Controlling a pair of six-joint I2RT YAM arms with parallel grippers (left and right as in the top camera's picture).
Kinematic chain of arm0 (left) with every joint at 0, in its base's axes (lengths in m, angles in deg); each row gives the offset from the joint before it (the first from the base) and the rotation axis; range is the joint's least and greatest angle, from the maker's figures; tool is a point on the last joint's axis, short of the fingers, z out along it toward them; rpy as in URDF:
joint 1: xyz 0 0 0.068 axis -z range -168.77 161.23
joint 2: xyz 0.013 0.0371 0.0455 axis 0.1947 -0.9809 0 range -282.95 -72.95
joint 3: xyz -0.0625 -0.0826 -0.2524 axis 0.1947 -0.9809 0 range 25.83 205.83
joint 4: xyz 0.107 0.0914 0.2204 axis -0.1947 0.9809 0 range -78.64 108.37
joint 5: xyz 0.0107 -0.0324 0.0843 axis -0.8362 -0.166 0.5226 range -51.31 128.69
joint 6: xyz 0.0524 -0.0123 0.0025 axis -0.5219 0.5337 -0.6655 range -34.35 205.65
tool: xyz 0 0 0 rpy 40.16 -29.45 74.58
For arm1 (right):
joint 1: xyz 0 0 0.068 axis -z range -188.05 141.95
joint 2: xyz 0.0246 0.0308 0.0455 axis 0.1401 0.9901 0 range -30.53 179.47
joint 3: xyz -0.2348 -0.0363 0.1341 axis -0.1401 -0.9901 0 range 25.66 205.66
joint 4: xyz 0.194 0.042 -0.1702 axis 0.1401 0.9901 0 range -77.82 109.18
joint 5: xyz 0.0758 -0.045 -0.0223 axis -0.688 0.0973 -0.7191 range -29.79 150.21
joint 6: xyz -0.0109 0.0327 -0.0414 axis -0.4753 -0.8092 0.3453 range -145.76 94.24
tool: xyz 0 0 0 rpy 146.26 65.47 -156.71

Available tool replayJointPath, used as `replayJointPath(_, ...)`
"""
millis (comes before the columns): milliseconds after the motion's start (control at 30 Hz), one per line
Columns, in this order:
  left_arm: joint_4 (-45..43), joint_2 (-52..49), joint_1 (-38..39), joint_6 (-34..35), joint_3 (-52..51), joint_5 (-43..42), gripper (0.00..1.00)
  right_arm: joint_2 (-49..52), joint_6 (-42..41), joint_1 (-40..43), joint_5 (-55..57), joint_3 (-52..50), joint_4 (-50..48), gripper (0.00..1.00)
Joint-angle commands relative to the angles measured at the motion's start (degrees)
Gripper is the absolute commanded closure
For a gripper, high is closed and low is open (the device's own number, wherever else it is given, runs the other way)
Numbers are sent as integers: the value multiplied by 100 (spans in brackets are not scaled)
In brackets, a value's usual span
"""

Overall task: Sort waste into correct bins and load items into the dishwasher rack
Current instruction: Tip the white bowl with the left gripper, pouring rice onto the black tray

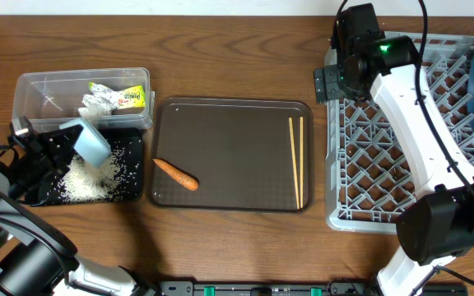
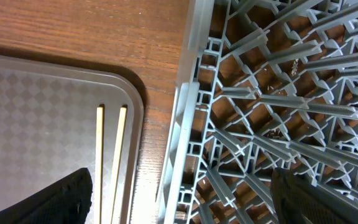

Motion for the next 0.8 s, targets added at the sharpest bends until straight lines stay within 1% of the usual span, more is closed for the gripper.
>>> replayJointPath(0, 24, -39, -31, -144, -48, -232, 93, -166, -42, 24, 55, 37, 7, 9)
replayJointPath(200, 42, -39, -31, -144, -48, -129, 94, -166, -42, 24, 52, 37, 13, 9)
replayJointPath(233, 37, -39, -31, -127, -48, 116, 94, -166, -42, 24, 52, 37, 20, 9)
replayJointPath(300, 44, -39, -31, 352, -48, 927, 94, -166, -42, 24, 52, 37, 31, 9)
replayJointPath(333, 70, -39, -31, 483, -48, 1084, 94, -166, -42, 24, 52, 37, 33, 9)
replayJointPath(367, 107, -39, -31, 393, -48, 789, 94, -166, -42, 24, 52, 37, 37, 9)
replayJointPath(400, 144, -39, -31, 28, -48, 151, 94, -166, -42, 24, 52, 37, 48, 9)
replayJointPath(433, 160, -39, -31, -232, -48, -236, 94, -166, -42, 24, 52, 37, 61, 9)
replayJointPath(500, 142, -39, -44, -179, -42, -81, 94, -166, -42, 24, 52, 37, 72, 9)
replayJointPath(567, 153, -46, -68, 177, -44, 503, 94, -166, -42, 24, 52, 37, 72, 9)
replayJointPath(600, 188, -46, -68, 90, -48, 369, 94, -166, -42, 24, 52, 37, 76, 9)
replayJointPath(633, 229, -46, -68, -181, -48, 2, 94, -166, -42, 24, 52, 37, 90, 9)
replayJointPath(667, 249, -46, -68, -299, -48, -170, 94, -166, -42, 24, 52, 37, 107, 9)
replayJointPath(700, 216, -46, -81, -238, -48, -83, 94, -166, -42, 24, 52, 37, 114, 9)
replayJointPath(767, 243, -46, -133, 293, -48, 439, 94, -166, -42, 24, 52, 37, 111, 9)
